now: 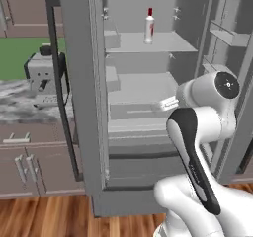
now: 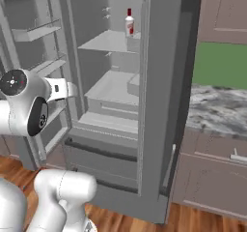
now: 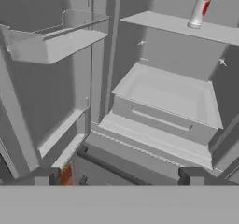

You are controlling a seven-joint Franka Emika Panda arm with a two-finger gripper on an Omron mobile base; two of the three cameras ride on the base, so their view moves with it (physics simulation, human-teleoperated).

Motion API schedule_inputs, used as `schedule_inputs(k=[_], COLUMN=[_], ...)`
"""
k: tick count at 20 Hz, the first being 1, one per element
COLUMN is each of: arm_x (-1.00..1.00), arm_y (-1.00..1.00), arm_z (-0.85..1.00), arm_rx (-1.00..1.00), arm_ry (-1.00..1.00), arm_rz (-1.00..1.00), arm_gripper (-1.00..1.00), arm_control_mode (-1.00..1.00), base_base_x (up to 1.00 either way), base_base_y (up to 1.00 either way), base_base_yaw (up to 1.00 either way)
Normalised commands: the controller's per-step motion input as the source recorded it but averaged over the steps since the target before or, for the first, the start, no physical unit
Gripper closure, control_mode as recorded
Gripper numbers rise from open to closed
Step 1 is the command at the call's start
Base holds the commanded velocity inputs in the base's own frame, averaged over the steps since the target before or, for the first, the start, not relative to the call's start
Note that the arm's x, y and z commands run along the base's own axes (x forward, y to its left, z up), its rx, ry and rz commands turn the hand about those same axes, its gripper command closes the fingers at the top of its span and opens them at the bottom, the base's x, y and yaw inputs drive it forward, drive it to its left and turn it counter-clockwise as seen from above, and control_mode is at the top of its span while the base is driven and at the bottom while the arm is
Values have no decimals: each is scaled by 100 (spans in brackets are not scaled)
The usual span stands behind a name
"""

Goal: Place the beer and liquor on the top shelf of the fridge to keep them out of children's reach, and place the peach on lower shelves for easy access.

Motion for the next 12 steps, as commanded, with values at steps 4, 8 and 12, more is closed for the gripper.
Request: schedule_inputs(k=[4, 8, 12], arm_x=[0, 0, 0], arm_y=[0, 0, 0], arm_z=[0, 0, 0], arm_rx=[0, 0, 0], arm_ry=[0, 0, 0], arm_rz=[0, 0, 0], arm_gripper=[-100, -100, -100], arm_control_mode=[100, 100, 100], base_base_x=[-78, -18, 7], base_base_y=[51, 86, 100], base_base_yaw=[43, 44, 37])
